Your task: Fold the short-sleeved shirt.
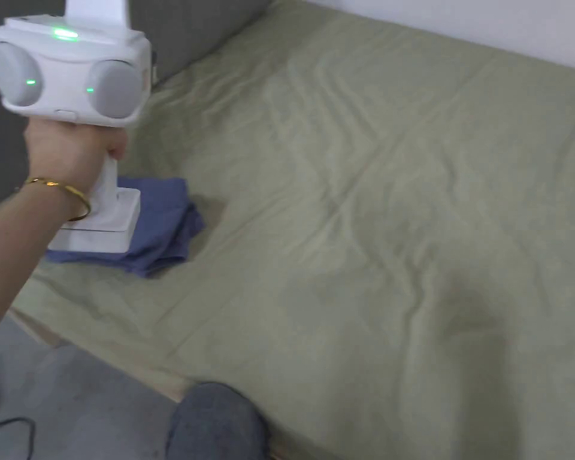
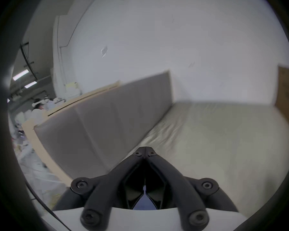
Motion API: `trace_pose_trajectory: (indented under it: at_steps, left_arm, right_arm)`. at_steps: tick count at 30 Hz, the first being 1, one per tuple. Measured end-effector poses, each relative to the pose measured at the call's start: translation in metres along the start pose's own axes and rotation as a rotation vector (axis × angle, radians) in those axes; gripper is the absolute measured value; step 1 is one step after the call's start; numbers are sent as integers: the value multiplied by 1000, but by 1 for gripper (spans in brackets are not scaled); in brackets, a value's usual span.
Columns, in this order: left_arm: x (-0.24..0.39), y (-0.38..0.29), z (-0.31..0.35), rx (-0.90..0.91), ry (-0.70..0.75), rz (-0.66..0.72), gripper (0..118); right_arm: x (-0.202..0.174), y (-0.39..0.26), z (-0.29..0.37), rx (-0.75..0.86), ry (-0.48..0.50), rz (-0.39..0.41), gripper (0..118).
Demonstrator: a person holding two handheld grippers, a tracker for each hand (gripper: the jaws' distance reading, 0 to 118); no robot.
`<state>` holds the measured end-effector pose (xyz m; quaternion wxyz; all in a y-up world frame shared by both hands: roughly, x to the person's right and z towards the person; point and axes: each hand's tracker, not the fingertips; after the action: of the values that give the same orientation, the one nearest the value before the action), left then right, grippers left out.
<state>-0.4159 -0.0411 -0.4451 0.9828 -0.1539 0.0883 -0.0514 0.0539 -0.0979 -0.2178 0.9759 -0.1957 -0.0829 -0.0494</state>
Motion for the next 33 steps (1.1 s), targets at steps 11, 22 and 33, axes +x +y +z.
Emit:
trace_pose_trajectory:
  at_steps: [11,22,33]
  left_arm:
    - [136,21,141,218,-391,47,0]
    - [205,-59,202,148,-553,-6,0]
    - [198,-106,205,96,-519,-21,0]
  right_arm:
    - [43,55,68,198,-112,70,0]
    - [61,27,98,207,-149,44,0]
    - [67,-12,97,150,-145,-8,0]
